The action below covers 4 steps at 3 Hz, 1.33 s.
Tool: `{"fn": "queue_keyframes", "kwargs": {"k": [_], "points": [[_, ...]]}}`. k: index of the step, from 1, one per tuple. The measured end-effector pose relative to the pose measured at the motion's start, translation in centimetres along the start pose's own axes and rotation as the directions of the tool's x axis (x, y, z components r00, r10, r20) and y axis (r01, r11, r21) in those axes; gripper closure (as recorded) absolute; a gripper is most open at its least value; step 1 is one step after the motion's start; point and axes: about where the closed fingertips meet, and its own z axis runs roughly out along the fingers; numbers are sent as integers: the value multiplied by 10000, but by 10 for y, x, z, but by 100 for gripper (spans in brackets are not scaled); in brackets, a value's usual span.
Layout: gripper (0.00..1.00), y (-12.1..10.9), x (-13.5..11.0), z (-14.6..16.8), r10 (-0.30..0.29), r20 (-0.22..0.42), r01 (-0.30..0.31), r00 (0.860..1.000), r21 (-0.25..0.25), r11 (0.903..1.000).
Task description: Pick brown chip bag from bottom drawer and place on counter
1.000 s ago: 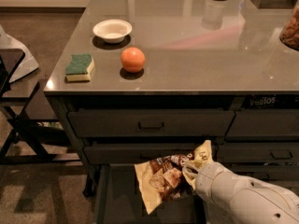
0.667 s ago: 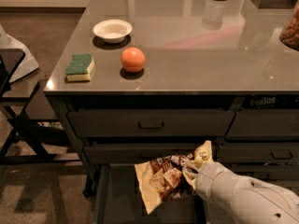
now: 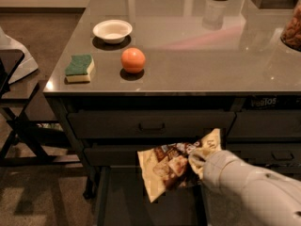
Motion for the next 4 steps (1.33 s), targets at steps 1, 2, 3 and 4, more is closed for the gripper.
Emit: {"fn": "queue_keyframes", "kwargs": {"k": [1,2,3,4], "points": [[100,-34,-17,-28,-73,114,64,9999,793,9968],[100,-80,-37,-69,-393,74,373,9992,1864,9818],[100,-80,-37,-69,-396,73,375,9992,1868,9817],[100,-88,-49,-82,-547,-22,539,9985,2168,9747]]}}
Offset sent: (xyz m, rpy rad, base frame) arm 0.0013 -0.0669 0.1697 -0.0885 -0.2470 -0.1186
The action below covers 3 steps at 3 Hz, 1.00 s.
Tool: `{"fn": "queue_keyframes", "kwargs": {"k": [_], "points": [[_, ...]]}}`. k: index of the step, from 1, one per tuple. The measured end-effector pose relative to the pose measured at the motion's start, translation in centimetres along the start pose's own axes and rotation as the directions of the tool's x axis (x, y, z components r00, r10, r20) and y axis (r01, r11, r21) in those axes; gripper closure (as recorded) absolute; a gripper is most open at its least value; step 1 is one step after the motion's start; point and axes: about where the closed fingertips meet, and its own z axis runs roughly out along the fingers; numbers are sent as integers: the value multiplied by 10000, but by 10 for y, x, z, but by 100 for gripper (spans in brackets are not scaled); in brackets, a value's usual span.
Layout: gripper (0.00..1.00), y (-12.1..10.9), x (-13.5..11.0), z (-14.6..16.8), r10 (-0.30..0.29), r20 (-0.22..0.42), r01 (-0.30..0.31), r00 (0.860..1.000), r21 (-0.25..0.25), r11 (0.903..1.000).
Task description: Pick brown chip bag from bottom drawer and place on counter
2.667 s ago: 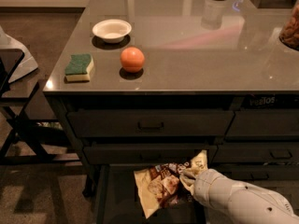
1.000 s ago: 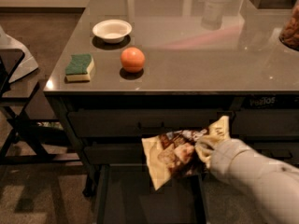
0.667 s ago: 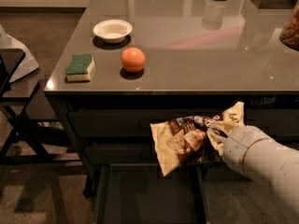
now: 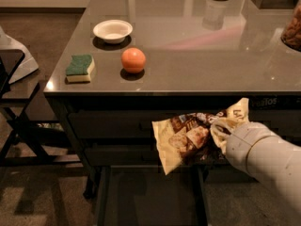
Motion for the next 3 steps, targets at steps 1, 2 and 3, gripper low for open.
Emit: {"fn": "queue_keyframes", "kwargs": {"k": [1,2,3], "points": [[100,-26,-22,-17,-376,23,374,9993,531,9979],[100,-66,-42,-33,-616,187,584,9979,1381,9887],[100,-67,-44,-33,-626,207,591,9978,1411,9882]]}}
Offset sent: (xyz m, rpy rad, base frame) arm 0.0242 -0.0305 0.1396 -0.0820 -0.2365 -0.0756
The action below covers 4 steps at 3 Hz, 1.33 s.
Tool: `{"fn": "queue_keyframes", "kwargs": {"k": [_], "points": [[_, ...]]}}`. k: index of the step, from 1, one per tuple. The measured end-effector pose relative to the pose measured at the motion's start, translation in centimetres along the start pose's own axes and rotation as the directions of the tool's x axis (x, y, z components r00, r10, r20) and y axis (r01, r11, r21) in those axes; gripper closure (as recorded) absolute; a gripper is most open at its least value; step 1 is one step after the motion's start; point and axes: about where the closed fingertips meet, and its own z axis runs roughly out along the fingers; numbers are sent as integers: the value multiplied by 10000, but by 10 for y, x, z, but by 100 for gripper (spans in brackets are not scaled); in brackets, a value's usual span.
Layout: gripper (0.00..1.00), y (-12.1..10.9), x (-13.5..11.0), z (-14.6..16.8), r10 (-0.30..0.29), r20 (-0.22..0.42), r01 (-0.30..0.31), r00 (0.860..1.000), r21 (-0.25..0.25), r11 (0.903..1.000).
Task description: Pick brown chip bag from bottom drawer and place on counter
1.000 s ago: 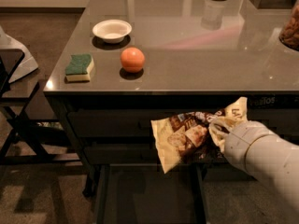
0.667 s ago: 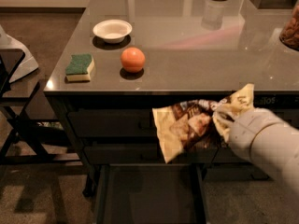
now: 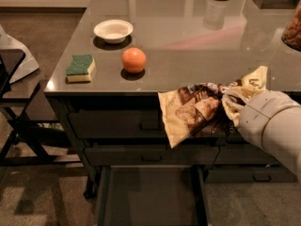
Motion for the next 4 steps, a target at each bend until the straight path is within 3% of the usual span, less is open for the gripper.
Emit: {"fn": "queue_keyframes", "kwargs": {"k": [1,3,4], "points": [[100,-5,-3,-1,174,9,-174,9998,167,9997],[100,-83,-15,-16,425,200,-450,9989,1458,9883],[100,-85,-14,-16,430,163,-450,9989,1498,9877]]}}
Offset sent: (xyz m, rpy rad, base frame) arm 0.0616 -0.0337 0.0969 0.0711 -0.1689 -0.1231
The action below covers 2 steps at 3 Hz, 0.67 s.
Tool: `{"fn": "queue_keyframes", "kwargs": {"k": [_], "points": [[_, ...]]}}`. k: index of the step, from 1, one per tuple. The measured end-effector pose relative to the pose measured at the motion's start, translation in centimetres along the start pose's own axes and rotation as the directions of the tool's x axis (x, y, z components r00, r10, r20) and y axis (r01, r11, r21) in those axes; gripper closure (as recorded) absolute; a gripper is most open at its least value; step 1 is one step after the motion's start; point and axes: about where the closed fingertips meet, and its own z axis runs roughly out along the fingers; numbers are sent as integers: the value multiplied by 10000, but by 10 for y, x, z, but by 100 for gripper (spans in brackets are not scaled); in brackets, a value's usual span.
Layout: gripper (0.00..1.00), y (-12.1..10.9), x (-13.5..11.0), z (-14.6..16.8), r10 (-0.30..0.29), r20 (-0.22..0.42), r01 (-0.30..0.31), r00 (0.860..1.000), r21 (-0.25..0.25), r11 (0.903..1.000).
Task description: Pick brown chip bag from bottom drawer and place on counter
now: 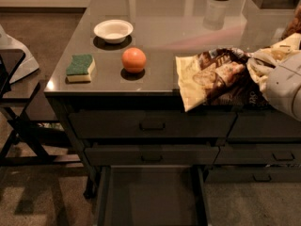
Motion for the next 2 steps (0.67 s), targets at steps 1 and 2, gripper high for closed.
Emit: {"fn": "queue_keyframes", "kwargs": {"k": [1,2], "points": [[100,-4,2,4,395,41,-395,9992,0,9992],[100,-22,7,21,949,99,-948,9954,-32,9955]]}}
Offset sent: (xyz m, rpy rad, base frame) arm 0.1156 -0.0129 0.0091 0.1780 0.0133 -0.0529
